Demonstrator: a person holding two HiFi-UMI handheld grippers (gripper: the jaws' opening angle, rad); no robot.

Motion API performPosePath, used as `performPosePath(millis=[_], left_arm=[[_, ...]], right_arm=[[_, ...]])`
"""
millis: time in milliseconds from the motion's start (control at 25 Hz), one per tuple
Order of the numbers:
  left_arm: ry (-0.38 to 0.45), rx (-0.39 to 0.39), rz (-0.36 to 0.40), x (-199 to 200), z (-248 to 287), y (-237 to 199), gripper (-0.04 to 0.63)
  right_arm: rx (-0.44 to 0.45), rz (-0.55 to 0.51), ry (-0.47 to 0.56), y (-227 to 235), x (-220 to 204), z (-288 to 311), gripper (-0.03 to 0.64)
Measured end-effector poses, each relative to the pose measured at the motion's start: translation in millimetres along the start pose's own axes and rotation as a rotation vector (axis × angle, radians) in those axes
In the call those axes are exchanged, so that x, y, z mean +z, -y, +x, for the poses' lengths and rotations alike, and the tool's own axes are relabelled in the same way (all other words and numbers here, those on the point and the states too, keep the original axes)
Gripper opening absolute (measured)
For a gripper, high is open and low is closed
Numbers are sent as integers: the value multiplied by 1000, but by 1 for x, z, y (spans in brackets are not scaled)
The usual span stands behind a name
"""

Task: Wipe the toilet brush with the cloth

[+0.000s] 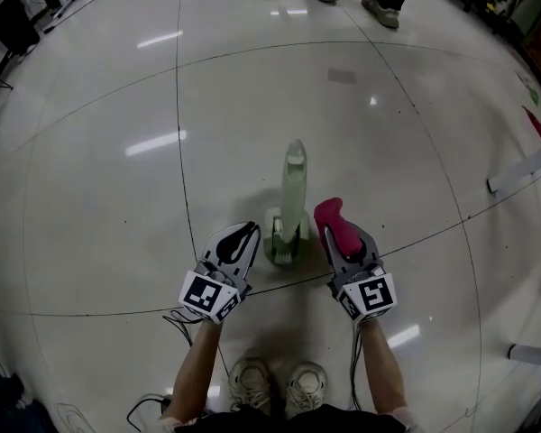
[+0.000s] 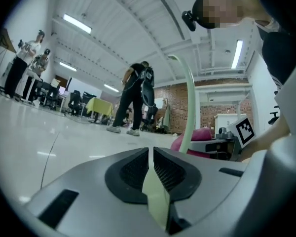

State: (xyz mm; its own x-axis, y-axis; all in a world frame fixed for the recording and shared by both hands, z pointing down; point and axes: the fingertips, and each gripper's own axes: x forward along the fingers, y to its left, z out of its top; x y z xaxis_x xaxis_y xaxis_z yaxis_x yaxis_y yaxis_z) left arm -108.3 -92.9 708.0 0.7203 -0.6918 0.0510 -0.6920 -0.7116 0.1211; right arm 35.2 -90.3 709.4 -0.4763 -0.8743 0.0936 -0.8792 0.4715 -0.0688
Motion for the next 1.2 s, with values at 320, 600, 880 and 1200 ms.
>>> performPosePath(millis=[320,600,880,1200], left_arm=[[-7,-32,-90,-21,12,12,8],[-24,-44,-68,-22,12,12,8],[-23,-38,-70,-23,11,13,8],[-20,-37,-74,-24,8,14,8]], right_arm=[[107,-12,-92,-4,-42,25,69],[195,-32,-118,-22,-46,22,69],[227,-19,-140,-35,-55,4,69],[251,11,-174,-59,-69,-18,69]])
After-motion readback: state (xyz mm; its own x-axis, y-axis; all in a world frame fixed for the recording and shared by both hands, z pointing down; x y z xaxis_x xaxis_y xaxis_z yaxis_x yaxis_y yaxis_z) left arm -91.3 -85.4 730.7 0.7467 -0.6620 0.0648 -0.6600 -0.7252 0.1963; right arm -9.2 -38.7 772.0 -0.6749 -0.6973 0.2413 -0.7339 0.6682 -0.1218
